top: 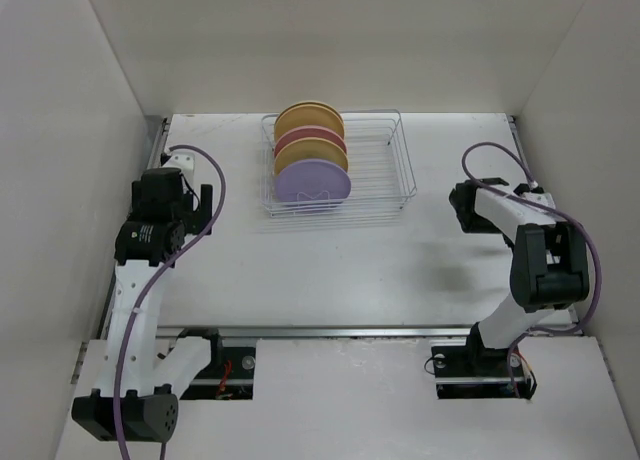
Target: Unload the plates from the dish rack
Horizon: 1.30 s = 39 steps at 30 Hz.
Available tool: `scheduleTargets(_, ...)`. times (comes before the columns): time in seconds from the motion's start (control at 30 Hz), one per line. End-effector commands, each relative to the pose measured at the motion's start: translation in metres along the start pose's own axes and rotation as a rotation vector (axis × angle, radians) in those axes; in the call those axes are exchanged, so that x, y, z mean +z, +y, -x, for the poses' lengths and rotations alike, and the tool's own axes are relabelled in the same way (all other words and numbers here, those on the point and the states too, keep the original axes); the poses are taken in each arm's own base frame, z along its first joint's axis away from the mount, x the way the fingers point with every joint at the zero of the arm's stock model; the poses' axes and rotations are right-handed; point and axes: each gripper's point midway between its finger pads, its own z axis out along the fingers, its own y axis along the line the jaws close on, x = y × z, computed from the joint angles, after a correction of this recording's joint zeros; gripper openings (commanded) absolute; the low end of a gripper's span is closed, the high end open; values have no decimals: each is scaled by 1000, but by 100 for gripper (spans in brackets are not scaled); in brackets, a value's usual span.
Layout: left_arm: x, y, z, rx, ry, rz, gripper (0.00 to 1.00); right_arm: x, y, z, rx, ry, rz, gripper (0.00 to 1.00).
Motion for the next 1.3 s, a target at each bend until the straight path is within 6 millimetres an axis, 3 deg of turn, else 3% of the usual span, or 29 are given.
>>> scheduleTargets(0.0, -8, 4, 10, -27, -48, 27, 100, -12, 35, 69, -34, -173, 101, 100)
scheduleTargets(0.07, -15, -6, 7, 28, -31, -55, 100, -27, 51, 89, -170, -183, 122, 100)
scheduleTargets(0.1, -17, -10, 7, 44, -18, -87, 100, -45, 71, 115, -116, -192, 162, 100)
scheduleTargets(0.2, -30, -31, 15, 127, -8, -243, 100, -80, 94, 143, -102, -137, 242, 100)
scheduleTargets(0.23, -34, -35, 30, 155, -20, -277, 100, -109, 102, 166, -30, -109, 320, 100)
scheduleTargets(0.3, -41, -47, 33, 166, 42, -363, 100, -142, 108, 187, -78, -115, 402, 100)
scheduleTargets(0.33, -27, -55, 34, 188, 123, -396, 100, -178, 119, 208, -21, -89, 490, 100)
scheduleTargets(0.37, -38, -53, 48, 200, 134, -423, 100, -199, 130, 208, -79, -76, 542, 100)
scheduleTargets(0.4, -36, -58, 53, 202, 169, -453, 100, -213, 133, 211, -415, -126, 621, 100)
scheduleTargets(0.43, -36, -68, 60, 208, 191, -516, 100, -240, 154, 207, -477, -94, 822, 100)
scheduleTargets(0.47, -26, -76, 79, 205, 212, -552, 100, -313, 175, 194, -421, 3, 1320, 100)
scheduleTargets(0.53, -23, -91, 87, 205, 251, -638, 100, -359, 168, 203, -306, 42, 1633, 100)
scheduleTargets(0.57, -7, -99, 89, 186, 293, -651, 100, -400, 158, 197, -261, 58, 1884, 100)
scheduleTargets(0.6, 0, -104, 102, 167, 260, -659, 100, -412, 144, 209, -232, 24, 2005, 100)
scheduleTargets(0.63, 10, -117, 103, 147, 277, -716, 99, -442, 128, 201, -286, -36, 2227, 100)
scheduleTargets(0.67, 16, -125, 107, 129, 270, -739, 99, -456, 123, 190, -328, -55, 2308, 100)
scheduleTargets(0.73, 36, -139, 120, 102, 230, -752, 96, -470, 124, 169, -406, -41, 2383, 100)
scheduleTargets(0.8, 61, -152, 122, 53, 256, -757, 93, -479, 131, 159, -444, -25, 2410, 88)
scheduleTargets(0.83, 69, -159, 130, 48, 231, -760, 91, -485, 143, 136, -506, -1, 2406, 80)
scheduleTargets(0.9, 83, -170, 132, 47, 237, -766, 86, -493, 152, 121, -566, 25, 2422, 63)
scheduleTargets(0.97, 104, -180, 126, 34, 275, -753, 80, -501, 163, 98, -650, 72, 2427, 56)
scheduleTargets(1.03, 123, -186, 116, 36, 322, -744, 68, -507, 163, 86, -724, 84, 2444, 56)
scheduleTargets(1.07, 132, -188, 114, 30, 331, -728, 65, -507, 165, 68, -769, 118, 2436, 56)
scheduleTargets(1.13, 143, -197, 106, 38, 356, -733, 61, -510, 164, 65, -778, 99, 2437, 63)
scheduleTargets(1.2, 157, -205, 99, 23, 387, -742, 61, -508, 172, 52, -780, 72, 2389, 64)
scheduleTargets(1.27, 169, -213, 95, 19, 402, -760, 55, -508, 178, 52, -768, 41, 2351, 64)
